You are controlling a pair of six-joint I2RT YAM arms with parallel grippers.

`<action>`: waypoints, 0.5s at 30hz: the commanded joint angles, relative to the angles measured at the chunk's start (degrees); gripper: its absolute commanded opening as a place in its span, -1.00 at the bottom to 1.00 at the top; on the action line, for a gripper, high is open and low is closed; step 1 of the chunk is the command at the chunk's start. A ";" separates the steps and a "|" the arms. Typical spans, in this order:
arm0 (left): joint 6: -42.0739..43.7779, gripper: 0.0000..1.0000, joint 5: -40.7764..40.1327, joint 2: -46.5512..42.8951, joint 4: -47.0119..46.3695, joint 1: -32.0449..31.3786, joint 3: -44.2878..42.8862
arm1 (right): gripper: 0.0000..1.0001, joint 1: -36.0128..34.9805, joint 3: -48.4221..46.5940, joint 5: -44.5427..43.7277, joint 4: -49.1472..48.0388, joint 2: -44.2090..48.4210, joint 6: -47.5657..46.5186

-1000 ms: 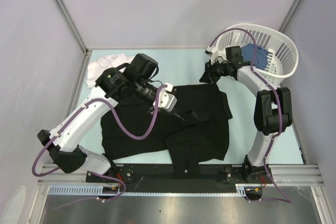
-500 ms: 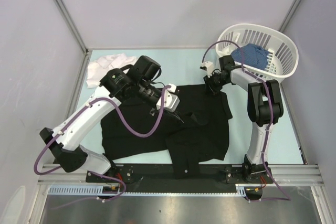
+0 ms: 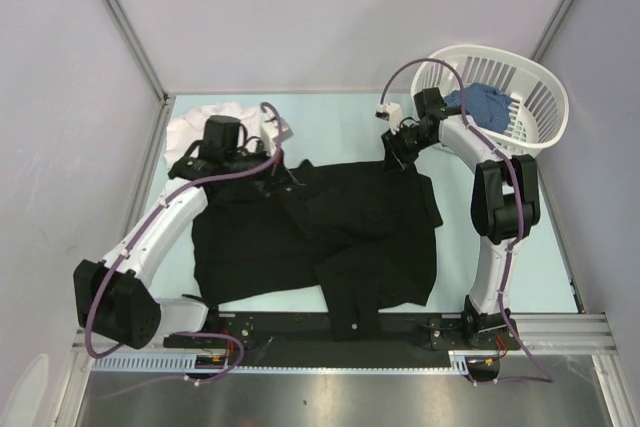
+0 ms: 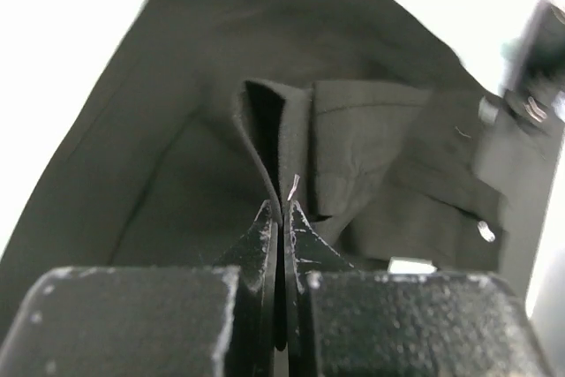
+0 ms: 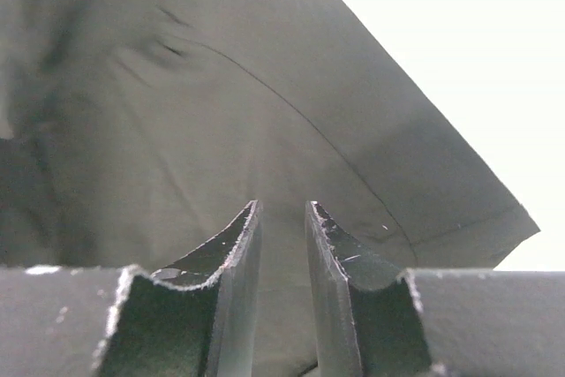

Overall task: Fold and stack the long sleeve shirts
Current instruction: Fold the shirt

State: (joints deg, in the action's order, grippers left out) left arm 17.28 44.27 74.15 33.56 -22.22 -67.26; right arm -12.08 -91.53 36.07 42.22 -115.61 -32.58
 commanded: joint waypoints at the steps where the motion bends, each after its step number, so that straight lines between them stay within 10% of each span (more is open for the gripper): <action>1: -15.33 -1.00 -5.07 -3.13 -15.70 9.02 9.49 | -0.38 -1.90 -3.57 3.57 6.29 1.19 0.85; 15: -25.98 -1.00 -6.75 -1.64 -33.29 33.55 27.88 | -0.43 -1.20 -3.66 -1.53 8.23 -6.47 1.73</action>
State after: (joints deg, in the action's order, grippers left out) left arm -4.80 37.41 73.34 8.23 7.51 -41.21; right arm -13.41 -94.08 36.25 49.25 -122.41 -30.46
